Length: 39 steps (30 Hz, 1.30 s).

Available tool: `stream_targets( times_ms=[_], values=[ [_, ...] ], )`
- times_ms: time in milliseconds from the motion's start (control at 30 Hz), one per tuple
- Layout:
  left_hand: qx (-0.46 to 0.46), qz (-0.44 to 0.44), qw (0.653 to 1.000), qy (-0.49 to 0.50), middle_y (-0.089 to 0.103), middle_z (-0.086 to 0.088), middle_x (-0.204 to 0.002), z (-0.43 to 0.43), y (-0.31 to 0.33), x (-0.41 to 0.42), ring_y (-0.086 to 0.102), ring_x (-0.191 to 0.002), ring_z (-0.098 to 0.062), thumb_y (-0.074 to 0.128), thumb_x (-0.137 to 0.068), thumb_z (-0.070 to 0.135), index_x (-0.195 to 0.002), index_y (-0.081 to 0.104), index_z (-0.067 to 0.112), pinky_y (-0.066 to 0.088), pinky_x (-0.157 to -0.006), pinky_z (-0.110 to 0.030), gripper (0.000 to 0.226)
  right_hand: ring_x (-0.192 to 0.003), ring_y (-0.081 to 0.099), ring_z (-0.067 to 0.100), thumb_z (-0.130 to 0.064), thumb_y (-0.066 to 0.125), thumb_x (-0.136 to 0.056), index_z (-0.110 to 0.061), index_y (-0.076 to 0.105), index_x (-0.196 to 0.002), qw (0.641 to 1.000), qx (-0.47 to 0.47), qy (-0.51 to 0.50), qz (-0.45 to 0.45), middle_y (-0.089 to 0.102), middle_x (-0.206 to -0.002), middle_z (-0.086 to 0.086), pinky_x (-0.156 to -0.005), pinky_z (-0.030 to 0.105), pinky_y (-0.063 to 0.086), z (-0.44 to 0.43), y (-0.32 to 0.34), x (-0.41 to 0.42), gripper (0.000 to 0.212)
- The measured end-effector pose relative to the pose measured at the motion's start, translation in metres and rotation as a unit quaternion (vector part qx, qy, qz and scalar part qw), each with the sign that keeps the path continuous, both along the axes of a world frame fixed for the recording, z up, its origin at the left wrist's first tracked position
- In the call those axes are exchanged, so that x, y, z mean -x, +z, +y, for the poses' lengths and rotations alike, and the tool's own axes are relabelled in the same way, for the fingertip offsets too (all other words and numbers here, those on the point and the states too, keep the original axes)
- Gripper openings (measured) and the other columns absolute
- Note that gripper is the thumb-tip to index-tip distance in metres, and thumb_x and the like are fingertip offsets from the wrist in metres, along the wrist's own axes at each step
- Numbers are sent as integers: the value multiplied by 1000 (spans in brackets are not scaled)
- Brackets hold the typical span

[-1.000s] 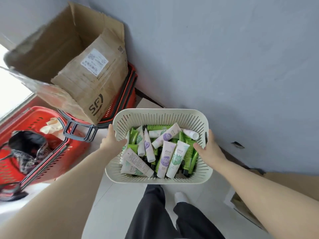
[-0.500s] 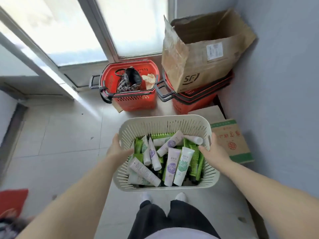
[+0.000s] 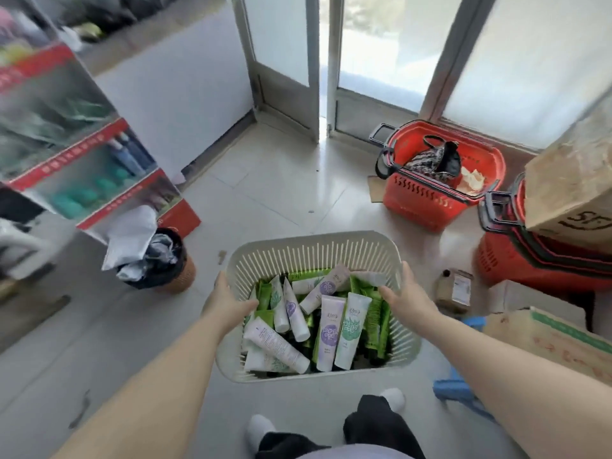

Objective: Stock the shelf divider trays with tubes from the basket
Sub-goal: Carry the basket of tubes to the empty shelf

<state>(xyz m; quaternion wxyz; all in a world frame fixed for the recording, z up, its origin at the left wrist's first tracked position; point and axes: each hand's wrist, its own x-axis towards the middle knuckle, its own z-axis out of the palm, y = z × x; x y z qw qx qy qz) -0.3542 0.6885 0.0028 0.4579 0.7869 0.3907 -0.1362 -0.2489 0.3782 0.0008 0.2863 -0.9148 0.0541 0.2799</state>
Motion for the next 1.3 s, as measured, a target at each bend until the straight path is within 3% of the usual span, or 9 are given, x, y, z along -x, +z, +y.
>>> stream_targets(
  times_ms=[67, 200, 267, 400, 533, 633, 800, 1067, 1300],
  values=[
    [4, -10, 999, 45, 48, -2, -137, 42, 1, 39, 49, -119, -24, 79, -74, 18, -147, 22, 27, 43, -100, -44, 93, -103, 59, 34, -44, 49, -94, -30, 1, -149, 999, 1, 38, -6, 47, -138, 19, -87, 50, 50, 55, 5, 12, 74],
    [3, -11, 992, 126, 55, -2, -121, 122, 3, 112, 53, -107, -25, 77, -74, 20, -131, 37, 29, 47, -93, -46, 70, -108, 56, 35, -39, 52, -94, -25, 10, -148, 993, -21, 113, -24, 48, -137, 18, -90, 49, 48, 161, 7, 38, 70],
    [0, -2, 987, 162, 53, -4, -126, 158, 5, 146, 52, -111, -28, 76, -76, 22, -139, 31, 28, 46, -95, -47, 77, -98, 60, 32, -38, 51, -95, -25, 11, -149, 988, -17, 154, -26, 48, -138, 18, -81, 43, 52, 212, 6, 52, 69],
    [-22, 12, 967, 252, 52, -7, -132, 215, 6, 211, 52, -114, -31, 77, -77, 22, -146, 24, 27, 48, -93, -50, 87, -116, 53, 36, -39, 49, -96, -25, 8, -149, 972, -22, 235, -16, 42, -144, 16, -92, 45, 46, 305, 3, 80, 68],
    [-45, 22, 938, 342, 54, -7, -132, 263, 10, 262, 51, -117, -32, 78, -75, 22, -147, 25, 29, 47, -95, -50, 89, -115, 53, 34, -40, 46, -97, -23, 8, -150, 951, -25, 308, -15, 45, -142, 15, -78, 35, 42, 392, 1, 99, 68],
    [-50, 24, 919, 390, 56, -7, -128, 298, 13, 288, 54, -114, -30, 79, -74, 21, -145, 30, 25, 47, -96, -50, 86, -116, 53, 34, -40, 46, -97, -21, 10, -150, 932, -35, 360, -14, 44, -143, 16, -81, 36, 41, 454, 2, 108, 66],
    [-53, 31, 887, 458, 60, -6, -122, 364, 17, 320, 57, -107, -27, 79, -73, 20, -138, 38, 23, 50, -91, -45, 77, -94, 61, 30, -38, 44, -98, -21, 10, -151, 893, -51, 447, -7, 48, -139, 15, -69, 32, 46, 570, 2, 118, 65],
    [-75, 22, 824, 561, 58, -3, -124, 470, 24, 360, 55, -109, -26, 78, -76, 20, -138, 39, 21, 48, -92, -40, 73, -102, 60, 35, -40, 44, -97, -24, 10, -150, 840, -71, 537, -16, 44, -142, 17, -85, 50, 51, 746, 19, 141, 65],
    [-53, 6, 809, 586, 61, -9, -114, 597, 16, 402, 57, -102, -29, 76, -77, 13, -127, 46, 18, 51, -83, -43, 58, -102, 59, 34, -43, 42, -96, -24, 9, -150, 826, -52, 560, -31, 49, -138, 15, -88, 47, 50, 894, 10, 181, 66]
  ],
)
